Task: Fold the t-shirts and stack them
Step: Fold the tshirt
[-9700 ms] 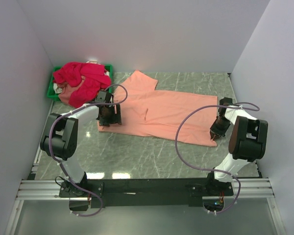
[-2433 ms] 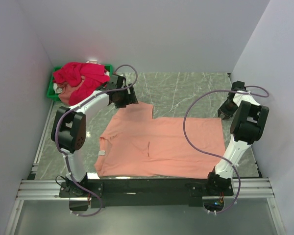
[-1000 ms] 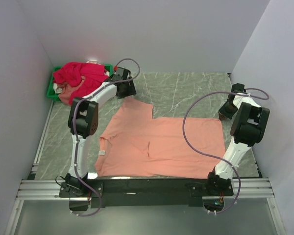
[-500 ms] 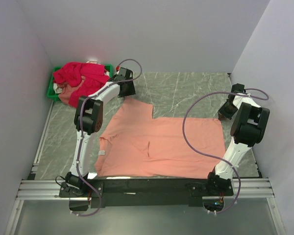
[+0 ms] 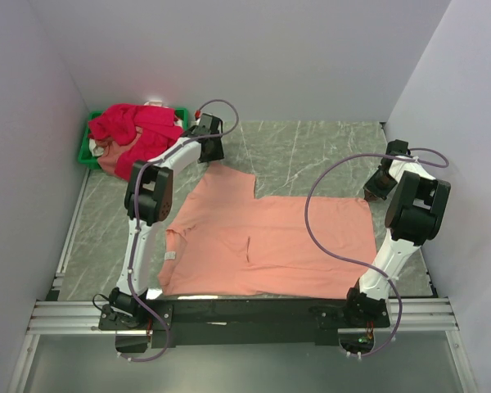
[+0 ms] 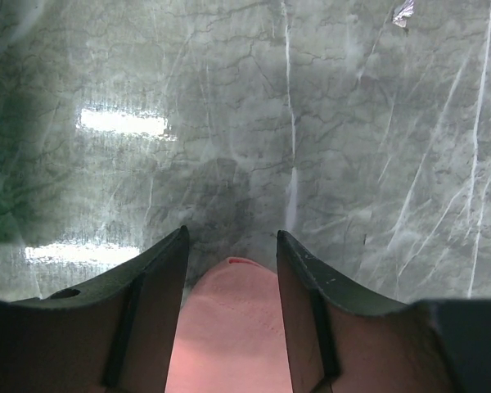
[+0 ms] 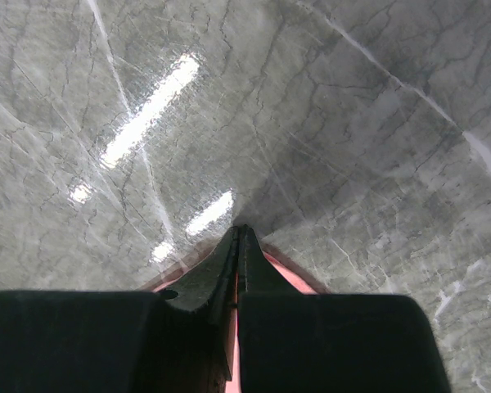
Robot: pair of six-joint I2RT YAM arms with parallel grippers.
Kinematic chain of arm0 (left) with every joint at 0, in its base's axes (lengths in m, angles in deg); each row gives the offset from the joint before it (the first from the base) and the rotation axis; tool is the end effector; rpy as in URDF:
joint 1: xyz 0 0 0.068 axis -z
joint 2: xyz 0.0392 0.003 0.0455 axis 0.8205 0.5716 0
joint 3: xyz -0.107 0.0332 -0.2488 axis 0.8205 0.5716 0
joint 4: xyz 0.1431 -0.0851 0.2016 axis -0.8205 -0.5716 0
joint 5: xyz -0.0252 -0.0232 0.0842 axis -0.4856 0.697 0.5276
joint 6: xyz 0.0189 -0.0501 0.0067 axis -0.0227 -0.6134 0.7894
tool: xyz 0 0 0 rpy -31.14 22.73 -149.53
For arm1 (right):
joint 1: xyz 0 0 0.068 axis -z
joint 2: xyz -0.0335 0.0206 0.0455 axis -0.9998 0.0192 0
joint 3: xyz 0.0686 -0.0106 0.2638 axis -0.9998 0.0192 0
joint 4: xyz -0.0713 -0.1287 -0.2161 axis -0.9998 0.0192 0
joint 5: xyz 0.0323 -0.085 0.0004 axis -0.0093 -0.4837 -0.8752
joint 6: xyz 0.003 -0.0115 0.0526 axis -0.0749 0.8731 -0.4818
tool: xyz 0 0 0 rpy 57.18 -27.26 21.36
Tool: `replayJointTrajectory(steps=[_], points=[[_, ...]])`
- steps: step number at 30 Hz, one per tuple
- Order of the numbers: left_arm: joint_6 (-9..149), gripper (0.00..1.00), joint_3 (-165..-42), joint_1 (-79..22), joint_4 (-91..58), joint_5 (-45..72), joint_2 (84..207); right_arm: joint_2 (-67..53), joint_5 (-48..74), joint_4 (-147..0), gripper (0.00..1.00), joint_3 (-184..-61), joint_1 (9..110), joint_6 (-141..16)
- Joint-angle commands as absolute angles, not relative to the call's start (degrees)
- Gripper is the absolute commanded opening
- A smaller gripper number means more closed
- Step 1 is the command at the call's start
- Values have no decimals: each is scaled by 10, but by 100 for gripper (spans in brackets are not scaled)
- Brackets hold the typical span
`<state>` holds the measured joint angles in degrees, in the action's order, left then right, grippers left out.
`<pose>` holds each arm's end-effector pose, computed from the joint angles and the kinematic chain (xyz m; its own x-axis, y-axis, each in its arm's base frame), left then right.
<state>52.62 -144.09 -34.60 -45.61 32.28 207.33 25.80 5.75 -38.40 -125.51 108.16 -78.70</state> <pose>0.4985 -0.1799 0.1650 -0.7478 -0.2305 -0.6227 -0.1466 0.9720 -0.1837 0.3752 -0.1307 0.1597 -0.6916 0.6575 -0.2989 0.6509 0.7468 0.1364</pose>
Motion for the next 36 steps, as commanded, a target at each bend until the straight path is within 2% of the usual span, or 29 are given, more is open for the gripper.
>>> replayJointTrajectory(steps=[1,7,11,16,21,28,36], points=[[541,53,-1434,-333,-453,341,2075,261,69,-361,0,-1240,1074,-793],[547,50,-1447,-327,-467,349,2089,260,70,-361,0,-1240,1074,-795],[549,39,-1450,-326,-477,363,2093,261,70,-361,0,-1241,1074,-796],[552,31,-1449,-323,-485,372,2096,261,74,-359,0,-1242,1074,-797],[552,13,-1460,-322,-500,379,2106,260,74,-354,0,-1249,1072,-796],[558,1,-1465,-322,-516,385,2119,261,72,-343,0,-1266,1068,-795],[562,0,-1481,-325,-489,360,2104,269,75,-326,0,-1306,1059,-800]])
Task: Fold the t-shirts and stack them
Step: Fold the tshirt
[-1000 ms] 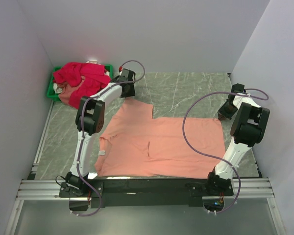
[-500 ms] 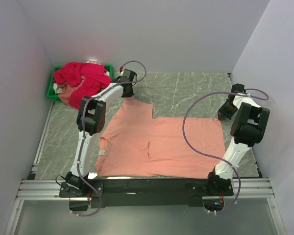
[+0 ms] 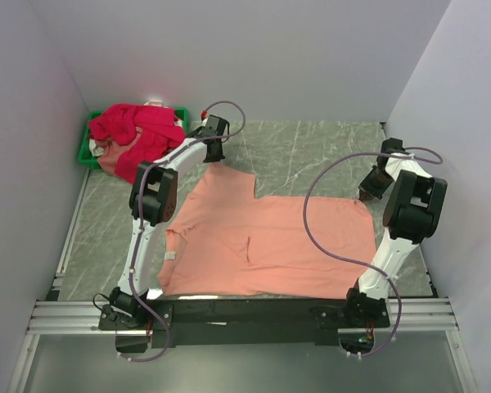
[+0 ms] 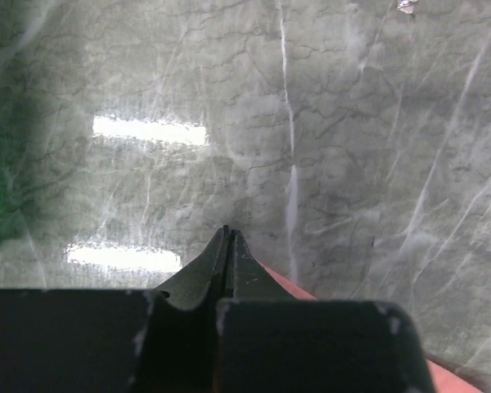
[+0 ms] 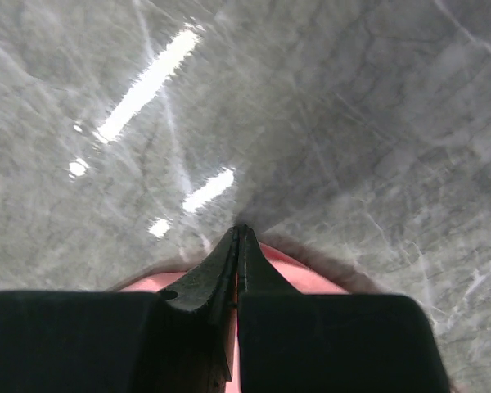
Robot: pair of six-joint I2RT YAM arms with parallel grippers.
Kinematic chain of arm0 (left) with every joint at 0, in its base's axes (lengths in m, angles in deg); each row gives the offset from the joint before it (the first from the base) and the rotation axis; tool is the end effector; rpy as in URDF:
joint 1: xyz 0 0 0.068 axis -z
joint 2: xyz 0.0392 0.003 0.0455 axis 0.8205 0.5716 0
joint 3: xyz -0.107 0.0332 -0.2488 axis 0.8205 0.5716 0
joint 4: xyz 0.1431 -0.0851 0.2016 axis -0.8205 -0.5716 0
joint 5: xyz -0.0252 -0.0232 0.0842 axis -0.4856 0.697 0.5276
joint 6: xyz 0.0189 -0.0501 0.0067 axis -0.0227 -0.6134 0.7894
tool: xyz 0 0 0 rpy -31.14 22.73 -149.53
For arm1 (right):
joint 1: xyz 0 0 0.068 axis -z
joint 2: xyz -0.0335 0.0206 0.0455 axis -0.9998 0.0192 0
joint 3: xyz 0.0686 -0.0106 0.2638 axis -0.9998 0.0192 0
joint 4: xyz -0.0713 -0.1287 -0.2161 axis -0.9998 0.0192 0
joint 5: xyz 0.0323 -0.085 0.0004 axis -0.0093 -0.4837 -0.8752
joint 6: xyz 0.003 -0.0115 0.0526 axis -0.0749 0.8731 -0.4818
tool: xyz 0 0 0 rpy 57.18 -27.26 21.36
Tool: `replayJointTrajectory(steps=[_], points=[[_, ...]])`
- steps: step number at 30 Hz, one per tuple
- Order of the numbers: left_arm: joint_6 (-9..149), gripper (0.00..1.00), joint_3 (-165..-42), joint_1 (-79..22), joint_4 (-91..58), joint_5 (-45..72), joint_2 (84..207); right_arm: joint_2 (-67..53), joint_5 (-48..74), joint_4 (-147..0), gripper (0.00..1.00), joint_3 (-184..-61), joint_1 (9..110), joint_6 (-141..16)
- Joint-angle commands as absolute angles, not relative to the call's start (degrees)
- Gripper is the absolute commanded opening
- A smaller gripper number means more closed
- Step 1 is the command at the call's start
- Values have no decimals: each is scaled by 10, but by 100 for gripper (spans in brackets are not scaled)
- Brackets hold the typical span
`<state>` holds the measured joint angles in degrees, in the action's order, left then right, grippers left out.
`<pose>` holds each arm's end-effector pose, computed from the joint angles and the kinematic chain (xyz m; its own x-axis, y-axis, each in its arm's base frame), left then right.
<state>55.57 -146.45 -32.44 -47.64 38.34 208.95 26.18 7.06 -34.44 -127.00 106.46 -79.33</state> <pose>0.4957 -0.1964 0.1618 -0.7436 -0.1468 -0.6524 -0.1349 0.9885 -0.0687 0.3774 -0.1182 0.1620 -0.7195 0.6498 -0.2451 0.6367 0.7581 0.1408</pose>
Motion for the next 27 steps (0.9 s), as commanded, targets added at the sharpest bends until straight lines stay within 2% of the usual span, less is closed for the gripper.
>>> replayJointTrajectory(steps=[1,9,20,24,27], points=[[563,0,-1487,-326,-488,357,2104,272,74,-323,0,-1313,1059,-801],[532,0,-1551,-364,-452,287,2113,326,69,-279,0,-1433,1059,-804],[507,0,-1614,-419,-288,135,2097,424,96,-222,0,-1653,1049,-802],[495,0,-1573,-431,-235,77,2045,432,111,-220,0,-1688,1048,-799],[494,0,-1491,-433,-206,26,1988,415,116,-232,0,-1668,1048,-793]])
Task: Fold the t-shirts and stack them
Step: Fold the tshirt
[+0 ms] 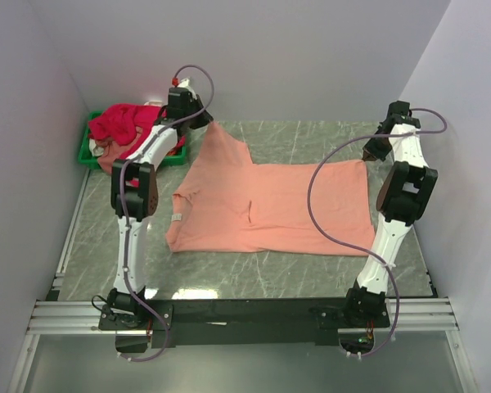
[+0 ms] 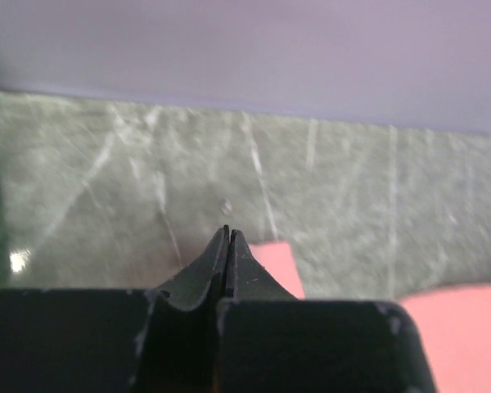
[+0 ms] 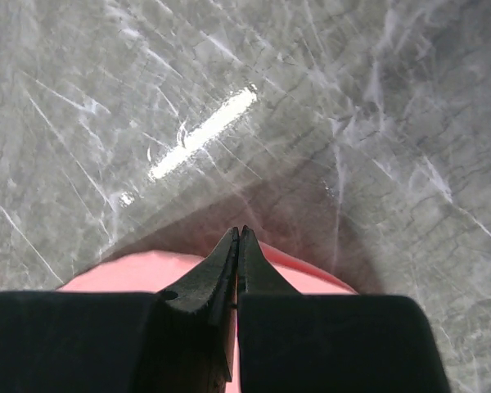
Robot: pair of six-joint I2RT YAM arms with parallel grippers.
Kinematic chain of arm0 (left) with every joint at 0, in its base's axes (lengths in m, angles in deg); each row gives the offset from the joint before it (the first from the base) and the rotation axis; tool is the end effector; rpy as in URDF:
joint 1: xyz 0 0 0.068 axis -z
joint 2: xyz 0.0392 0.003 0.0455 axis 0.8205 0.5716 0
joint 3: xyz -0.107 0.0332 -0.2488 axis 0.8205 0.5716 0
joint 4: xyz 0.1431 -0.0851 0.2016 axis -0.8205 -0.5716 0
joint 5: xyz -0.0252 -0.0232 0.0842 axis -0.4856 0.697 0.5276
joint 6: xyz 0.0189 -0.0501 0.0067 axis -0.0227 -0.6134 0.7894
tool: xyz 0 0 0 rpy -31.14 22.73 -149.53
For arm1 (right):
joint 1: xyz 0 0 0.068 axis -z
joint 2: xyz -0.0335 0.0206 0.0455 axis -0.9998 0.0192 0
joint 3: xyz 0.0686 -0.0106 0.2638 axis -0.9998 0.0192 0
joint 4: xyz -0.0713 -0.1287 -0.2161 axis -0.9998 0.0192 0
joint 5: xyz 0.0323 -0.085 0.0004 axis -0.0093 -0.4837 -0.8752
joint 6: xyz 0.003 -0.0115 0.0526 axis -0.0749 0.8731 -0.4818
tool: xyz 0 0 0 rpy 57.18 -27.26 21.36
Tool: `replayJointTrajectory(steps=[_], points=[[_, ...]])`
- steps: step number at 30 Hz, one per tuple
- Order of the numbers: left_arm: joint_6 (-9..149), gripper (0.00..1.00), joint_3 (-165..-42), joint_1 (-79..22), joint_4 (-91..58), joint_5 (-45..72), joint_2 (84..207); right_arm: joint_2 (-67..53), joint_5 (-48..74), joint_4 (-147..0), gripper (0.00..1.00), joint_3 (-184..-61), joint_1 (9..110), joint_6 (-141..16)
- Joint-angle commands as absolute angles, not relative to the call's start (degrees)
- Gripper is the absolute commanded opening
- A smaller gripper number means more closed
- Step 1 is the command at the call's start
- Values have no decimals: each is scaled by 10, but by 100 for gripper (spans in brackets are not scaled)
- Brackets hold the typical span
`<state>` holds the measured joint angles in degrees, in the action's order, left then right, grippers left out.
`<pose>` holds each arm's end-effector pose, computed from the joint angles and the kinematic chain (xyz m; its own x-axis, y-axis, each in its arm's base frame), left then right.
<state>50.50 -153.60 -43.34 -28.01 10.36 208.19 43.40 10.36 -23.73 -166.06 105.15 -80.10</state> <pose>0.5532 -0.1228 0.2391 -0.5410 -0.4064 -0.7363 0.1109 0.8334 -0.5414 0.4781 -0.1360 0.2215 -0.6758 0.6274 -0.3867 0.5712 0.7775 0.2631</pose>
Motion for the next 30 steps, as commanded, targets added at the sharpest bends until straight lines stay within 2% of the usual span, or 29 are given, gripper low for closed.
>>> replayJointTrajectory(steps=[1,7,16,21,30], points=[[495,0,-1467,-434,-203,12,1974,401,117,-236,0,-1648,1047,-792],[510,0,-1255,-432,-193,-13,1852,327,111,-264,0,-1544,1048,-779],[528,0,-1054,-417,-204,43,1695,240,82,-279,0,-1423,1047,-769],[526,0,-982,-391,-228,94,1633,207,58,-285,0,-1373,1048,-766],[475,0,-878,-365,-289,255,1505,155,26,-290,0,-1303,1048,-771]])
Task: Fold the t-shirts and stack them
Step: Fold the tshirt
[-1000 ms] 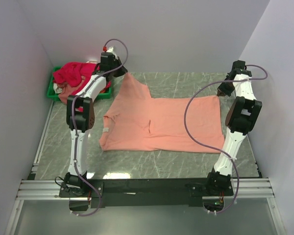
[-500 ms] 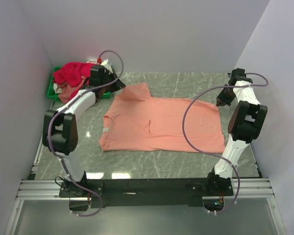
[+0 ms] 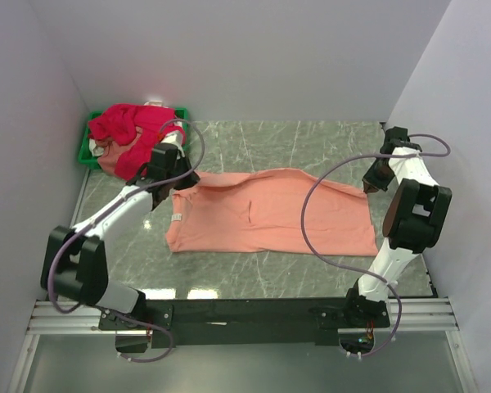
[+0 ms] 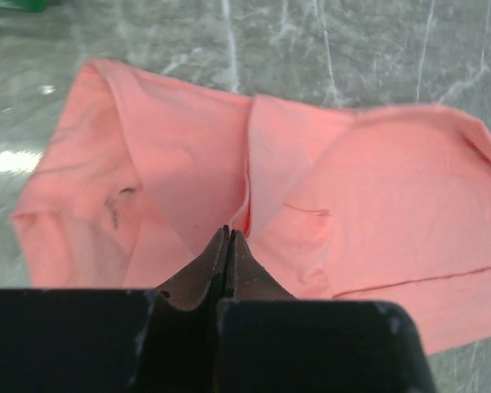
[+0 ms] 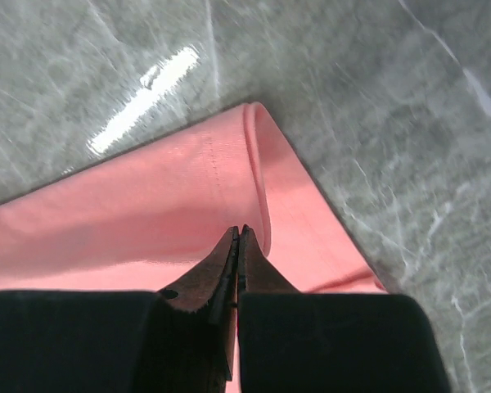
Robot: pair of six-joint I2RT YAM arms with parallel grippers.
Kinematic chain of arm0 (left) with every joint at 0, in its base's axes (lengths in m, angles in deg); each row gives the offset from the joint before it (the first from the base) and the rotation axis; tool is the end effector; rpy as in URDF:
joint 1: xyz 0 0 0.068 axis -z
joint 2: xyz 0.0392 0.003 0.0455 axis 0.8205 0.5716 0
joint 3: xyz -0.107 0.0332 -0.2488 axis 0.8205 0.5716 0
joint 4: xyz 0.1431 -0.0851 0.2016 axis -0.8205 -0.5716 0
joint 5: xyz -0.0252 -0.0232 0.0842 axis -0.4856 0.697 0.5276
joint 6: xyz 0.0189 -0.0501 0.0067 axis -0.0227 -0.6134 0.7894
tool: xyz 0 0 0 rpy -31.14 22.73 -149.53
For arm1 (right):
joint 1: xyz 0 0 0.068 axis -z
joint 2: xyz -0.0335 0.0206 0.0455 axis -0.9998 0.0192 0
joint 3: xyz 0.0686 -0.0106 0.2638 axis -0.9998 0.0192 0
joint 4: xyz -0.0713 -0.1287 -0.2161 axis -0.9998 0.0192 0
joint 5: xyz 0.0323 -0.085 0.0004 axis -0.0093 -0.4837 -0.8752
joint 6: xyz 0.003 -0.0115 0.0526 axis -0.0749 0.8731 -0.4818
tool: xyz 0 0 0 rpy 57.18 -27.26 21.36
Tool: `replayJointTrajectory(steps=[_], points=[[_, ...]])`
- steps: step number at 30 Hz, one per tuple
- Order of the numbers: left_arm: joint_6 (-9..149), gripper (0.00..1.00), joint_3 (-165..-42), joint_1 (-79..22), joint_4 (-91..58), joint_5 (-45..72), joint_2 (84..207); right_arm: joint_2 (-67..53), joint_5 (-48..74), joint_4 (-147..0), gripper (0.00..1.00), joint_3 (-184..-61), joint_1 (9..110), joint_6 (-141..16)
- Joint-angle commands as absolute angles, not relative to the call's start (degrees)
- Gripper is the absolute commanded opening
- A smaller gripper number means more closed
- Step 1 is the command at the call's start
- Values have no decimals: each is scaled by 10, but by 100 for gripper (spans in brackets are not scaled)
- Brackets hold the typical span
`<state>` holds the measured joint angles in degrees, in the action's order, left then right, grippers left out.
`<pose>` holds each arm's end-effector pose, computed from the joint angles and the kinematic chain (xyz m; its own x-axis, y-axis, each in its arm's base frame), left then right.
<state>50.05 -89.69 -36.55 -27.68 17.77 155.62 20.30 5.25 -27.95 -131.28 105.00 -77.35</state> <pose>0.3147 -0.1085 0.2568 -0.6625 -0.3300 -0.6724 0.0266 0.8868 -0.4614 0.3733 -0.1077 0.2170 -0.7357 0.5983 -0.3176 0.5923 0.7957 0.1267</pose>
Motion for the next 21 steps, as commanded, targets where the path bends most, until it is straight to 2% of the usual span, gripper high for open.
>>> replayJointTrajectory(steps=[1,21], points=[[473,0,-859,-365,-289,260,1482,152,20,-288,0,-1299,1048,-772],[423,0,-727,-336,-352,294,1304,89,-27,-251,0,-1225,1048,-776]])
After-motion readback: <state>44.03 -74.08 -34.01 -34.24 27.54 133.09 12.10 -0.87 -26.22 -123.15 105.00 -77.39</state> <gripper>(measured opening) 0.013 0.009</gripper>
